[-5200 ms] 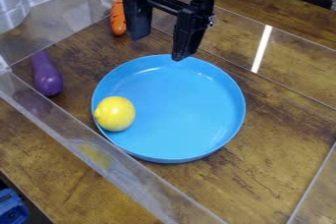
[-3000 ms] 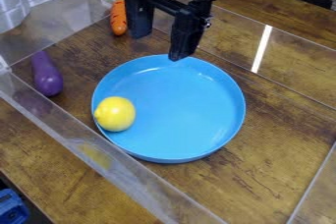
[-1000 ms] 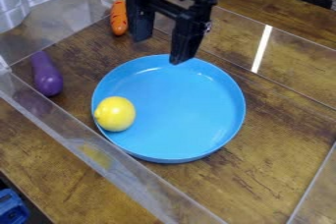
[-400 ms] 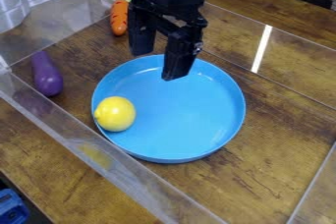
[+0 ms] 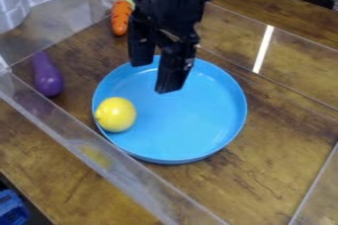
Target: Remove the lemon from the blue tray and put it on the table
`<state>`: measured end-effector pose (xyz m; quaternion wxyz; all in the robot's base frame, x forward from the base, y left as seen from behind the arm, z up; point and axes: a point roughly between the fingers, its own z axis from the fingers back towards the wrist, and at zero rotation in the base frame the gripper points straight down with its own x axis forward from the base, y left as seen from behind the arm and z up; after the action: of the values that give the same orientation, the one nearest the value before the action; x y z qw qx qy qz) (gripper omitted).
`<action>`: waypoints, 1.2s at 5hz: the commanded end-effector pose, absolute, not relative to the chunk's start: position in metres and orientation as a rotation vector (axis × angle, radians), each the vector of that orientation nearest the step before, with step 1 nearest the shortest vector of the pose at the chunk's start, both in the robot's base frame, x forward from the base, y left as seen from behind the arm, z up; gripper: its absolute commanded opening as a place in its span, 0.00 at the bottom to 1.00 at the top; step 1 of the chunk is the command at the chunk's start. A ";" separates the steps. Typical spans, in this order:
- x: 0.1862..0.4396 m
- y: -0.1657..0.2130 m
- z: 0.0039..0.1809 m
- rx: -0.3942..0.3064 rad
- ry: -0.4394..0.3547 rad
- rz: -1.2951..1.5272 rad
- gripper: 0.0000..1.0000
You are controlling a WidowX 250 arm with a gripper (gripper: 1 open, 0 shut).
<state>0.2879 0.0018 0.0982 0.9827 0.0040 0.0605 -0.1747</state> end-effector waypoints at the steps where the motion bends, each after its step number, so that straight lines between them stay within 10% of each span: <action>1: 0.288 0.014 0.103 0.019 0.089 -0.393 1.00; 6: 0.268 0.039 0.085 0.053 0.067 -0.519 1.00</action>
<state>0.2632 0.0354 0.0695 0.9625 0.0170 0.0619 -0.2636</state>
